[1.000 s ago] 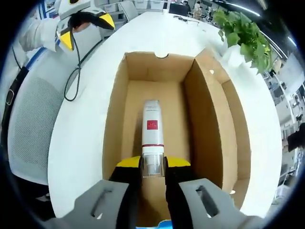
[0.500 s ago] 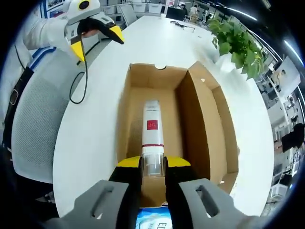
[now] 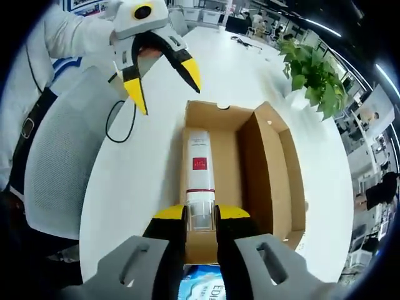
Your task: Operate the shoe box by opening the lid, removing the specified soft item, and placing it in the target area until the item is outside and the box remains undamaged.
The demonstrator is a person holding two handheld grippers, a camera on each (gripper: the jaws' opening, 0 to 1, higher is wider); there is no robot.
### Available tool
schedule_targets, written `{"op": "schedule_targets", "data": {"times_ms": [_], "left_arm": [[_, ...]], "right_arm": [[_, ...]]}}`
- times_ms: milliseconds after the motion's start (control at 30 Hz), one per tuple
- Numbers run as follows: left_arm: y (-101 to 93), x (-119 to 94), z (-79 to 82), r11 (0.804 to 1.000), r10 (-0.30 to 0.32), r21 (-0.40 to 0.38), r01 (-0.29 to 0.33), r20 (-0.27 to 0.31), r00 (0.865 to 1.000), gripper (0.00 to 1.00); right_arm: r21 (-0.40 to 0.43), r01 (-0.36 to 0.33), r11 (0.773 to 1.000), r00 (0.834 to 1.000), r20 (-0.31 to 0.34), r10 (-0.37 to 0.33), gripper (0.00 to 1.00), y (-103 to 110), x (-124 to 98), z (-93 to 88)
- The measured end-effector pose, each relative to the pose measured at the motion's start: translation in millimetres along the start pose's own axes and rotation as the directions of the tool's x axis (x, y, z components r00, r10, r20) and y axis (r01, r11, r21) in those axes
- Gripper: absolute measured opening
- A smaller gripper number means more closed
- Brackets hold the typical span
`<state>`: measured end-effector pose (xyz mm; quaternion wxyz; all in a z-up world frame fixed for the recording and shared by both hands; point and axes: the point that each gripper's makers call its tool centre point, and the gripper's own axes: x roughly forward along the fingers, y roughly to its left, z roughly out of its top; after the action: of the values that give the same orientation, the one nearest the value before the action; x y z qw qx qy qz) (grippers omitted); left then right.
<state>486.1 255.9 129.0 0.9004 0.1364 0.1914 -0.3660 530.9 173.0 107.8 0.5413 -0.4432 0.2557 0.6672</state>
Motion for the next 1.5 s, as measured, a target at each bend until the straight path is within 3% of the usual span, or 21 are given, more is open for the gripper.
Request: {"op": "schedule_targets", "data": {"times_ms": [233,433,667,900,1033,1100,1500], "left_arm": [[-7.6,13.3,6.4,0.997,-0.043,0.059,0.045,-0.037,0.998,0.44],[-13.1,25.0,2.8,0.986,-0.073,0.144,0.088,-0.108,0.992,0.41],[-11.2,29.0,5.0,0.981,-0.097,0.152,0.119,-0.143,0.985,0.41],[-10.6,30.3,-3.8,0.964,-0.125,0.196,0.177,-0.254,0.959,0.32],[-12.5,32.1,-8.6,0.960,-0.119,0.210,0.186,-0.295,0.948,0.22],[-13.7,31.7,-11.3,0.960,-0.119,0.206,0.189,-0.308,0.944,0.21],[-14.5,31.0,-11.7,0.967,-0.139,0.170,0.191,-0.276,0.951,0.19]], "right_arm": [[-0.015,-0.004,1.000,1.000,0.009,0.004,0.14,7.0,-4.4,7.0],[-0.038,-0.019,0.999,1.000,0.017,0.019,0.14,11.0,-5.2,16.7],[-0.077,-0.035,0.996,0.999,0.019,0.036,0.15,14.3,-4.5,25.3],[-0.079,-0.033,0.996,0.999,0.022,0.035,0.15,12.7,-3.7,28.3],[-0.094,-0.044,0.995,0.999,0.020,0.046,0.14,14.7,-1.7,30.1],[-0.099,-0.043,0.994,0.999,0.016,0.045,0.14,14.2,-0.6,30.3],[-0.151,-0.050,0.987,0.999,0.012,0.052,0.15,14.5,-1.2,28.7]]}}
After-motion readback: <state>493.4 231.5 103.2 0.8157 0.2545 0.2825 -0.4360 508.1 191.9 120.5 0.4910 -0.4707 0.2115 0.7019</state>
